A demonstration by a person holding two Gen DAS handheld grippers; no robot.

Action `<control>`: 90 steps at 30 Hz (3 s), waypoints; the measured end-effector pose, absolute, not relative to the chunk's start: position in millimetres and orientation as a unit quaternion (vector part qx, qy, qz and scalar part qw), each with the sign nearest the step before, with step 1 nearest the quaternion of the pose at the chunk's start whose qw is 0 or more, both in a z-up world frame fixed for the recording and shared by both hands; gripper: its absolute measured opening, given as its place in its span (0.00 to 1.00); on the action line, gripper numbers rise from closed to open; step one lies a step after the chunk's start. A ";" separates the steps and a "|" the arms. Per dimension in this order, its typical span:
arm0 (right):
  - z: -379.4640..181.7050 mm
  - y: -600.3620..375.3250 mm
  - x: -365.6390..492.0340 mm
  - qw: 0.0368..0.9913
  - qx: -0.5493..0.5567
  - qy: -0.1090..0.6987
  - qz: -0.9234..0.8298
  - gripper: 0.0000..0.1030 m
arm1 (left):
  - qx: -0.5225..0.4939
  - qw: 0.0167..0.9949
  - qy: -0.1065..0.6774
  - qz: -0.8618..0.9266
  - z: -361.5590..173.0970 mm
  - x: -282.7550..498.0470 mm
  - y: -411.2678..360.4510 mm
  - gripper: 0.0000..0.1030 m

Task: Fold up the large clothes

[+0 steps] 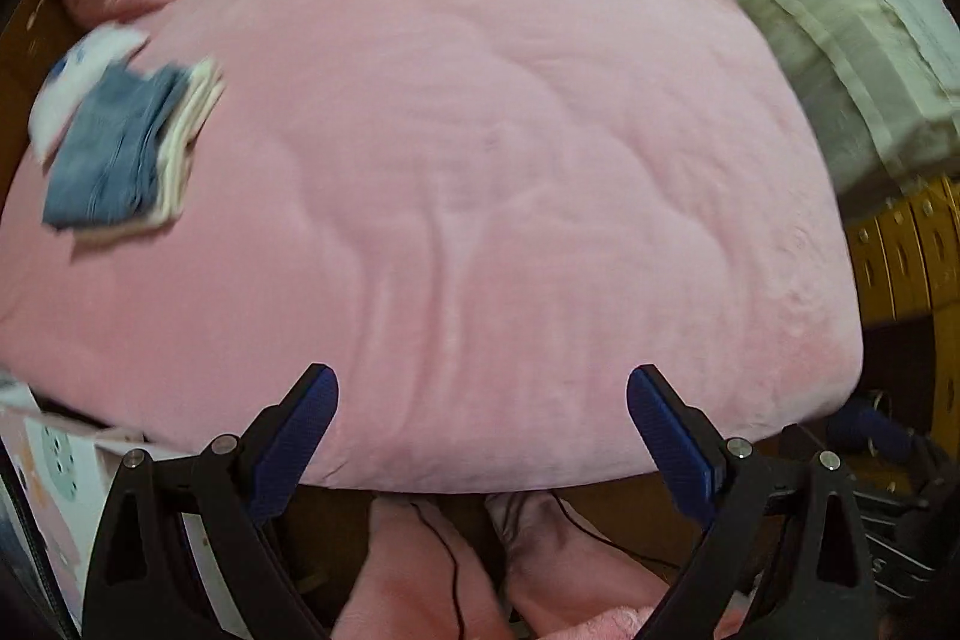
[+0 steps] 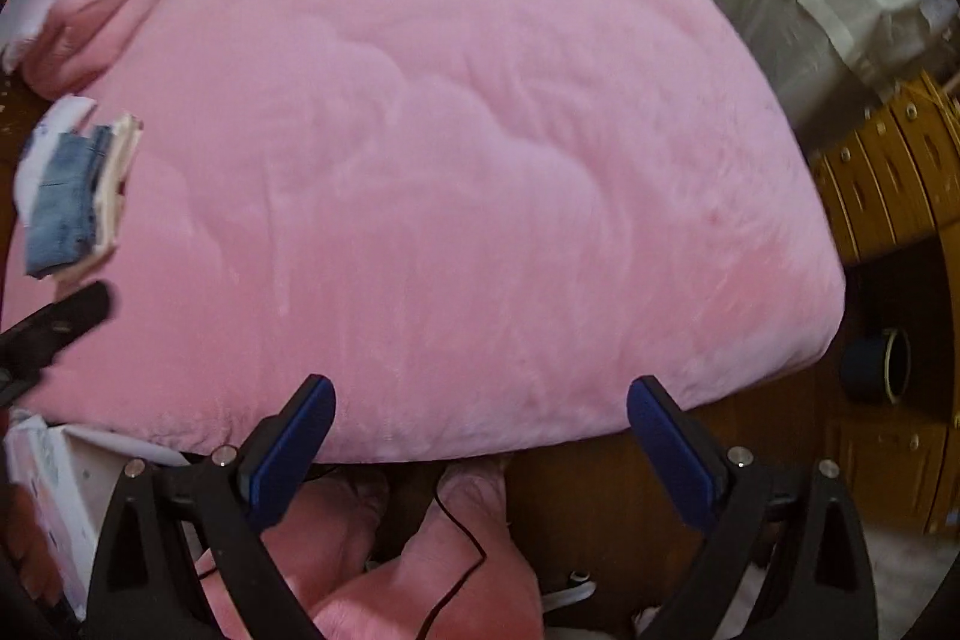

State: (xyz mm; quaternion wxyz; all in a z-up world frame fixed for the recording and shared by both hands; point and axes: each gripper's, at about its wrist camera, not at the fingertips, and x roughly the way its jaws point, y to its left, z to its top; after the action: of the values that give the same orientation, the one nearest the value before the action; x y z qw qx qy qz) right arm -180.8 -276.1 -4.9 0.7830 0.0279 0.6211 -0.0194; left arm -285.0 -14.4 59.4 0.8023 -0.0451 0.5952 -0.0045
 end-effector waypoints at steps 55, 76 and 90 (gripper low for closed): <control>75.7 -261.3 -207.1 0.867 0.016 0.495 0.058 0.99 | -0.029 0.864 0.499 0.062 117.5 -354.5 -33.5 0.95; 70.5 -256.4 -206.2 0.864 0.012 0.502 0.047 0.99 | -0.016 0.866 0.496 0.067 116.7 -349.9 -34.5 0.95; 69.5 -257.7 -199.6 0.860 0.007 0.508 0.044 0.99 | -0.017 0.864 0.499 0.067 116.6 -347.5 -32.4 0.95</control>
State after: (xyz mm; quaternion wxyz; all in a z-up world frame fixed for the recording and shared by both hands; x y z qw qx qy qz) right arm -199.6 -257.7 69.5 0.8602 0.0065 0.5080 0.0444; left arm -347.5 -32.4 116.6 0.8639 -0.0171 0.4988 0.0671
